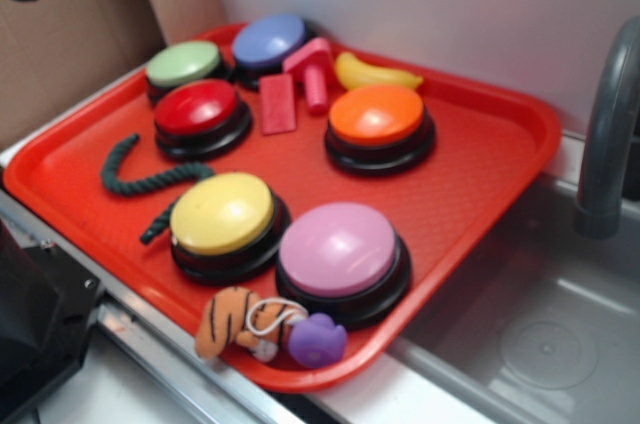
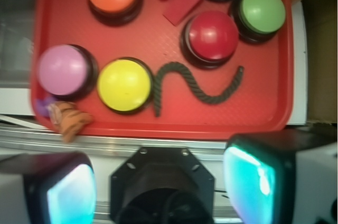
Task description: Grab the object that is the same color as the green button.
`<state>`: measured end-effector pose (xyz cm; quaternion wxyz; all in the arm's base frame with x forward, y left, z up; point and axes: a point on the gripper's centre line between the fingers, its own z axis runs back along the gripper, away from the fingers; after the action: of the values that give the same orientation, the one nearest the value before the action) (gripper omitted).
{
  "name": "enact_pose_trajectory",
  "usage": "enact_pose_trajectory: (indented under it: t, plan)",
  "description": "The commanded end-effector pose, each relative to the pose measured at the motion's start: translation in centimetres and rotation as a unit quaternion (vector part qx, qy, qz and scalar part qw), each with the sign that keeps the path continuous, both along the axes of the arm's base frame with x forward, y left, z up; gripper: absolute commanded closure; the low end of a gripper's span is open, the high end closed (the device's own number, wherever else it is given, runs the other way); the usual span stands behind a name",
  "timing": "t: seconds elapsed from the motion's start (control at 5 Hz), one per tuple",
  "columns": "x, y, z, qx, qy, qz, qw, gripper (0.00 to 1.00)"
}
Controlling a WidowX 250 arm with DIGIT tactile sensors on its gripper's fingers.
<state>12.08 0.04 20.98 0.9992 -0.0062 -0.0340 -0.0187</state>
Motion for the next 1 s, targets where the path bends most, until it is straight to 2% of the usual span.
enact_pose_trajectory:
  t: [0.0, 0.2, 0.6, 0.8]
  plan:
    - [1.1, 2.8, -2.9, -0.006, 0.003, -0.032, 0.999, 0.0]
    - [1.5, 4.3, -5.3, -0.005, -0.007, -0.039, 0.999, 0.0]
    - [2.4, 6.5, -10.3, 0.035, -0.02, -0.059, 0.997, 0.0]
    - [3.2, 7.1, -12.6, 0.021, -0.017, -0.083, 0.996, 0.0]
